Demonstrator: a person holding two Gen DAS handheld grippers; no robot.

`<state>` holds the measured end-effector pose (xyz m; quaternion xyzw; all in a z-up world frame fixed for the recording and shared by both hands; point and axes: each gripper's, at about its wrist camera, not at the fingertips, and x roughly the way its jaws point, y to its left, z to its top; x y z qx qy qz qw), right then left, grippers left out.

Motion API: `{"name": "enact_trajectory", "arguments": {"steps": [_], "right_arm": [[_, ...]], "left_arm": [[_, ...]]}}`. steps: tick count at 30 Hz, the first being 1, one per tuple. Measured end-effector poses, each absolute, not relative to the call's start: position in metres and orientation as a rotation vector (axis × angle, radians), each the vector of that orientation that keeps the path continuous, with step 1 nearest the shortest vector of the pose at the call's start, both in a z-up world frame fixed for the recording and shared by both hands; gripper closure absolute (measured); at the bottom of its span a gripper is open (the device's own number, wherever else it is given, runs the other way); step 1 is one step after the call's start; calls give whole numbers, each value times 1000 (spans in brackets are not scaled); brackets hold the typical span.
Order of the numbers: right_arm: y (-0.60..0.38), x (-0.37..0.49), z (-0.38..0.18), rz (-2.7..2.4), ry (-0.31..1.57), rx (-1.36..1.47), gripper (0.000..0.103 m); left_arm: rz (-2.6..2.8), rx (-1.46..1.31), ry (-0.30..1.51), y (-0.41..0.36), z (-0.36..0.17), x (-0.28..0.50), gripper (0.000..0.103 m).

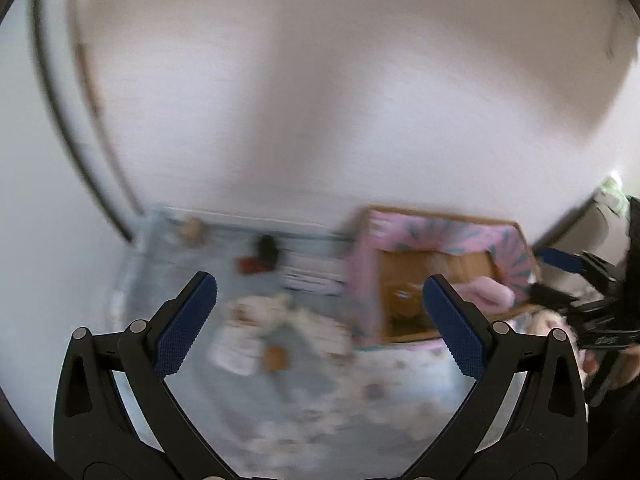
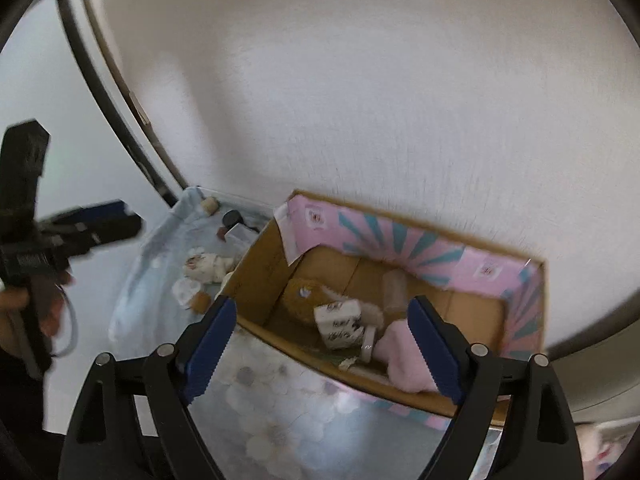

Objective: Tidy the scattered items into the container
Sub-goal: 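Lift both open grippers away from the box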

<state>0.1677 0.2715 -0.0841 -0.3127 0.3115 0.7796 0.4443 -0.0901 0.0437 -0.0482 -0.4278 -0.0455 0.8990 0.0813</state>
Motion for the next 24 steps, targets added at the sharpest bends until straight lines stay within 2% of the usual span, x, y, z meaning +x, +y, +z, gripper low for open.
{"name": "enact_trajectory", "arguments": {"steps": [4, 7, 12, 17, 23, 24], "right_arm": [[268, 142, -65, 1937, 756, -687, 18], [270, 104, -64, 1938, 722, -737, 18], [280, 49, -71, 1959, 734, -789, 18], [291, 8, -79, 2010, 665, -882, 18], [318, -28, -108, 2075, 416, -1160, 18], [323, -31, -115, 2082, 380, -1201, 18]], "left_arm": [[2725, -1268, -182, -9, -44, -95, 1], [2720, -1283, -207, -35, -50, -98, 1], [2678, -1302, -172, -57, -66, -106, 1], [2607, -1314, -106, -65, -94, -136, 1], [2550, -1355, 24, -61, -150, -197, 18], [2545, -1369, 34, -62, -164, -208, 26]]}}
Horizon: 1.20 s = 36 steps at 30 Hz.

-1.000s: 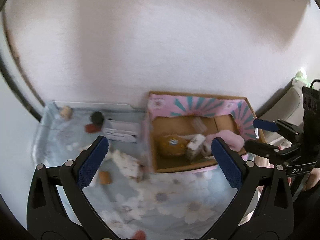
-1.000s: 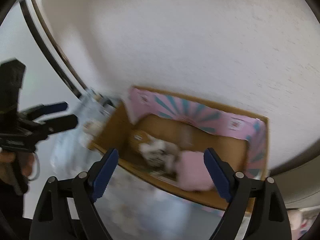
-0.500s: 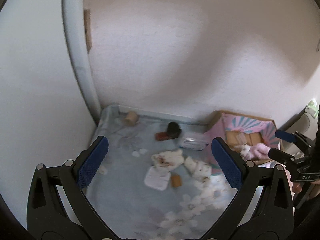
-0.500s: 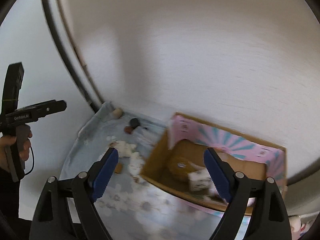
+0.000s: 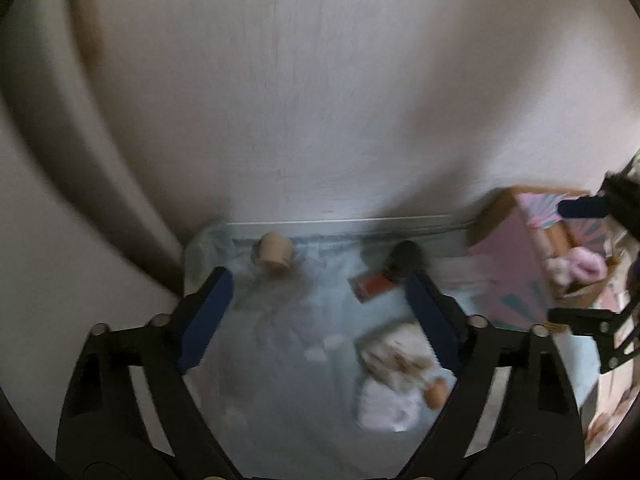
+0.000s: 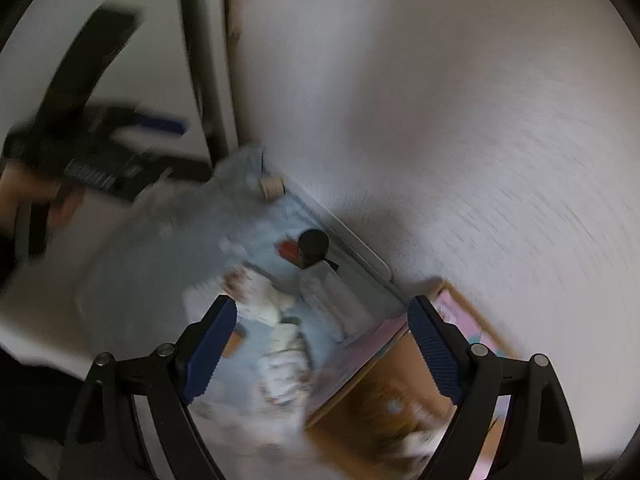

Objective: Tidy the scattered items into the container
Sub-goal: 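Lift both open grippers away from the box, then grasp the beige tape roll with the left gripper while the right grasps the clear cotton-swab box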

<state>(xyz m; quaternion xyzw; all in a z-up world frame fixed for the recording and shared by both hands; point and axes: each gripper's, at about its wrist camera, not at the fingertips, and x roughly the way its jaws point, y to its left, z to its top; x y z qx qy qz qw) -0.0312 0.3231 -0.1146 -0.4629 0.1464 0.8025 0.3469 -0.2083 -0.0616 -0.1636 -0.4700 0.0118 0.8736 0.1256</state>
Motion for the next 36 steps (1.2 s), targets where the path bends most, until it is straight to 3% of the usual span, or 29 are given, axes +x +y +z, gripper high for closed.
{"name": "enact_trajectory", "arguments": {"steps": [1, 7, 9, 15, 19, 21, 25, 27, 30, 36], "right_arm": [[329, -35, -125, 2082, 345, -1252, 18], [356, -52, -174, 2053, 244, -1462, 22], [360, -58, -185, 2059, 188, -1535, 26], [370, -70, -203, 2080, 113, -1646, 26], [372, -77, -213, 2090, 90, -1695, 28], [376, -84, -218, 2083, 100, -1724, 40], [379, -87, -226, 2084, 129, -1769, 44], [378, -86, -228, 2099, 155, -1785, 56], [375, -85, -232, 2109, 186, -1810, 66], [369, -81, -230, 2107, 198, -1794, 68]], "left_arm": [[2542, -1389, 29, -63, -176, -219, 31], [2533, -1466, -47, -73, -225, -251, 34], [2527, -1485, -56, -75, -235, -258, 36], [2517, -1525, -35, -73, -257, -266, 53], [2534, -1504, 1, -70, -259, -268, 56], [2541, -1499, 26, -68, -260, -268, 57], [2558, -1484, 85, -62, -261, -264, 62], [2558, -1478, 105, -58, -261, -263, 72], [2557, -1464, 152, -49, -263, -261, 72], [2542, -1472, 117, -47, -270, -261, 73]]}}
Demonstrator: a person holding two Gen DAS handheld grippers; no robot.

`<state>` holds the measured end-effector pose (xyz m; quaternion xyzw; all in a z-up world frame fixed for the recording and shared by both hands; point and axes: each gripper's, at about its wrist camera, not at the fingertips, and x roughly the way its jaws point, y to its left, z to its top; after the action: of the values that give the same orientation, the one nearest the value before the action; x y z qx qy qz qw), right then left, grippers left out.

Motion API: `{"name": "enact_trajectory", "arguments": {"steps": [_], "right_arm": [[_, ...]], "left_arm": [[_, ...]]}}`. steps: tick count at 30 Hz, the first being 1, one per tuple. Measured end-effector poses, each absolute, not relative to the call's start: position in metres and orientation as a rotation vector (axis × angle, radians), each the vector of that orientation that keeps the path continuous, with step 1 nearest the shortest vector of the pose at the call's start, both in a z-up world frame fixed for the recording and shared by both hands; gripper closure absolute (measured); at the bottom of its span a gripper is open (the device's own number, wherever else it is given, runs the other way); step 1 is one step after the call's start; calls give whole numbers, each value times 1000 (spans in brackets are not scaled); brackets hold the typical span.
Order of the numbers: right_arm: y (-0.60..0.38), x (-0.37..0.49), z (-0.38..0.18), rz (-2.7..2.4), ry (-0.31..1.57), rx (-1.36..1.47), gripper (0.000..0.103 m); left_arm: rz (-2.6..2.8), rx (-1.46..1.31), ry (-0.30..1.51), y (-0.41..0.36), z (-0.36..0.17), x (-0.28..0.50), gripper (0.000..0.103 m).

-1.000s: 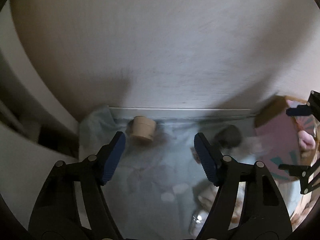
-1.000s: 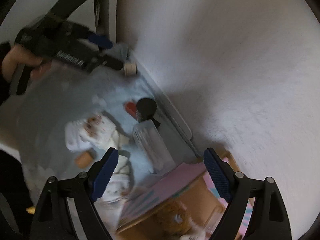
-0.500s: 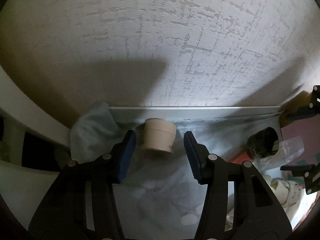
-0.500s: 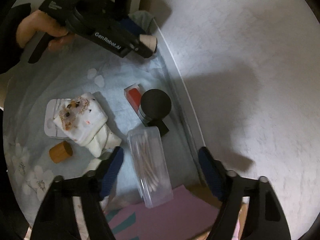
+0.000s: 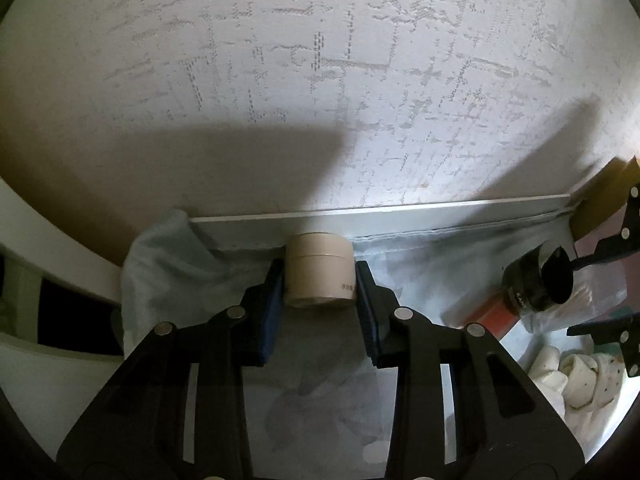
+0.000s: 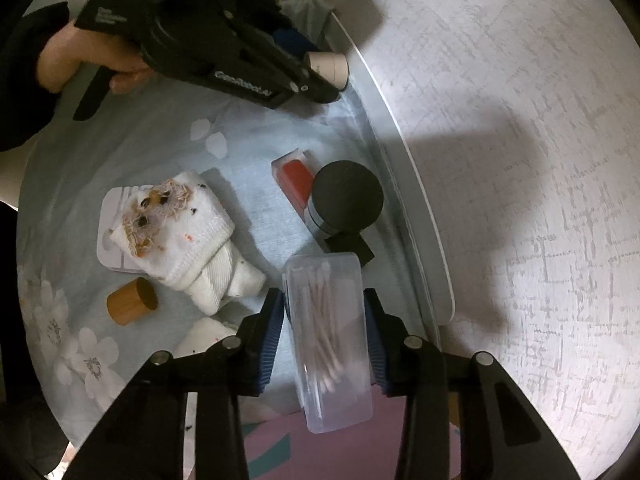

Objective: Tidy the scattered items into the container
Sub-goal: 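Grasp the beige tape roll with the left gripper while the right grasps the clear cotton-swab box, then carry the tape roll and swab box over the box and open both grippers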

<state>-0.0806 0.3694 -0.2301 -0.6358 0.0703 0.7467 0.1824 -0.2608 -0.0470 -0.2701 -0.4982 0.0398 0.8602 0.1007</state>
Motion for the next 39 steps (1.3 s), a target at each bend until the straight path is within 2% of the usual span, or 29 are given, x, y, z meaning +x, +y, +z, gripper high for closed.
{"name": "enact_trajectory", "arguments": {"steps": [9, 21, 30, 36, 39], "right_arm": [[358, -71, -209, 2115, 205, -1731, 73], [386, -52, -109, 2100, 539, -1449, 74], [361, 21, -48, 2058, 606, -1347, 74], [342, 94, -48, 1968, 630, -1319, 74], [342, 123, -67, 1924, 635, -1307, 74]], "left_arm": [[2555, -1432, 44, -46, -241, -243, 73], [2586, -1308, 3, -21, -130, -200, 73], [2519, -1208, 41, 68, -79, -157, 73], [2426, -1201, 52, 154, -82, -135, 73], [2389, -1216, 66, 188, -90, -137, 73]]}}
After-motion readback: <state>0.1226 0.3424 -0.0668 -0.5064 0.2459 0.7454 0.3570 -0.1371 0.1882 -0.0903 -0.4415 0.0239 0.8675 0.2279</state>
